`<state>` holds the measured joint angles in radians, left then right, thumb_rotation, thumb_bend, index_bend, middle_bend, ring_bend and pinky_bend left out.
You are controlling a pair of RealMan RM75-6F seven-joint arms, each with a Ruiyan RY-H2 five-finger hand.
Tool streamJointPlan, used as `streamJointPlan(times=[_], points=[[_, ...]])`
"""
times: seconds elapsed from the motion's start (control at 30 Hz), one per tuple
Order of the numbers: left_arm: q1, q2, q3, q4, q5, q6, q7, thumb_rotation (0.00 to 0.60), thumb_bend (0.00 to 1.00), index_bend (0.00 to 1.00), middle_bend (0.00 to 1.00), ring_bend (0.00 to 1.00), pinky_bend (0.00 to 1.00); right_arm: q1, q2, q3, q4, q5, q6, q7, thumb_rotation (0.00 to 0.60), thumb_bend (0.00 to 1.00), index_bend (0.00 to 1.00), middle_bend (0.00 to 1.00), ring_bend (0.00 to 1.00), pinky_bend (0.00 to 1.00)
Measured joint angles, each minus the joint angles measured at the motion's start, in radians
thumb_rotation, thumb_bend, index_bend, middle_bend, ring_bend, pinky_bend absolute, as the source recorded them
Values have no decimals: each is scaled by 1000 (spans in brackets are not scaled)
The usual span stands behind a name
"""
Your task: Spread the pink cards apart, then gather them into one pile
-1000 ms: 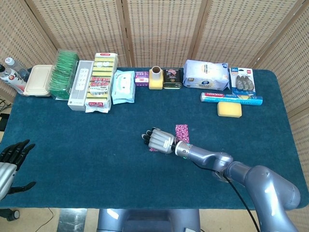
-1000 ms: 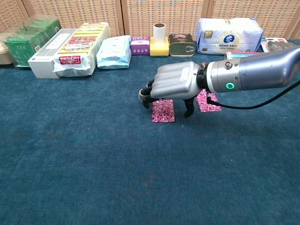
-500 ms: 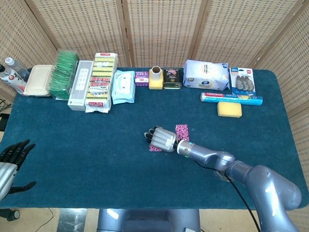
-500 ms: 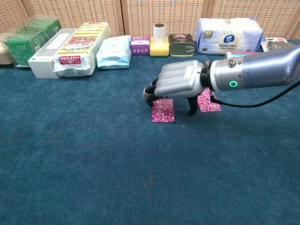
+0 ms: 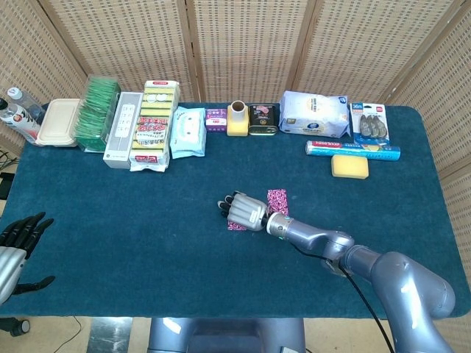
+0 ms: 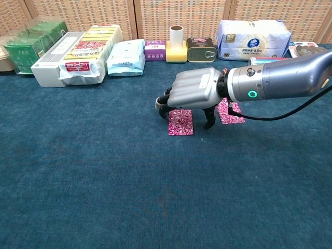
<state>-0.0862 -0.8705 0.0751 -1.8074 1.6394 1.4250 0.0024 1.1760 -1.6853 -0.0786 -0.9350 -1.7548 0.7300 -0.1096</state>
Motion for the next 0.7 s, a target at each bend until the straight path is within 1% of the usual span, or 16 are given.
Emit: streamJointPlan(times=[0.37, 0.7], points=[[3, 3, -1, 4, 2, 7, -12, 600, 80, 0, 0, 0, 61, 1, -19, -8, 17, 1, -4, -2, 600, 52, 214, 132, 230, 404], [2, 1, -1, 3, 0, 4, -8, 600, 79, 0, 0, 0, 60, -11, -26, -23, 26, -9, 25, 24, 600, 55, 362, 145, 237, 418]])
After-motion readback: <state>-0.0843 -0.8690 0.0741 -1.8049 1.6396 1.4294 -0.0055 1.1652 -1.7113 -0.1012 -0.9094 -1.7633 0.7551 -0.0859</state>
